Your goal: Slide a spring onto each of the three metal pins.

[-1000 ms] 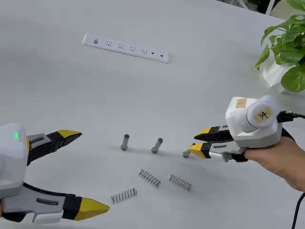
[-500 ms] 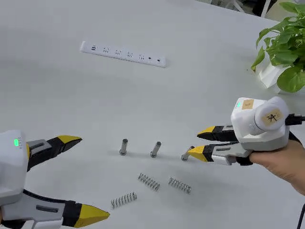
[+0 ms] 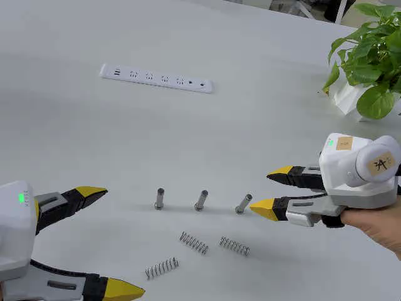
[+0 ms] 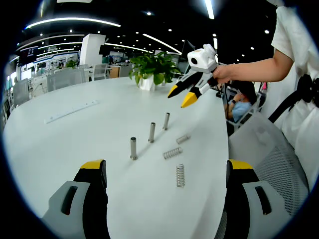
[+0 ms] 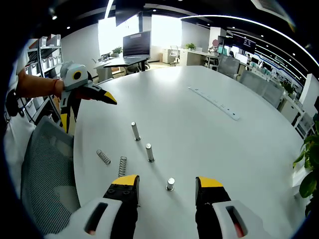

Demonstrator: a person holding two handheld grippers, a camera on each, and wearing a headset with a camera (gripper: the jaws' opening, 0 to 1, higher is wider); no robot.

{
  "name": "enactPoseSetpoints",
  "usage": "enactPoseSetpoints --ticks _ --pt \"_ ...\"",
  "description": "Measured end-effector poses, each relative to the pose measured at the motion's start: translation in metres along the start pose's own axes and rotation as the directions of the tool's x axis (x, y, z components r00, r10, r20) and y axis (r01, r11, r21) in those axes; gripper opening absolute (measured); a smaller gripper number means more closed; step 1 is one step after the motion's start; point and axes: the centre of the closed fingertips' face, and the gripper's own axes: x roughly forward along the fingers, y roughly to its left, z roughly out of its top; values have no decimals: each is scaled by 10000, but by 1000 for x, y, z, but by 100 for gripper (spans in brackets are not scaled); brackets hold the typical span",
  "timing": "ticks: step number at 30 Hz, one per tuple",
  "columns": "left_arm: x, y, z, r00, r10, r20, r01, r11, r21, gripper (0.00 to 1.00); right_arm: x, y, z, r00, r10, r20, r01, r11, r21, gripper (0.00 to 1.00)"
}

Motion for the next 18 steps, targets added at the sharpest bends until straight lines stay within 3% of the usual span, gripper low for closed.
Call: enactPoseSetpoints --ticks 18 --pt "3 -9 -1 9990 83 -448 -73 9997 232 95 -32 10 -11 9923 -397 1171 331 9978 573 63"
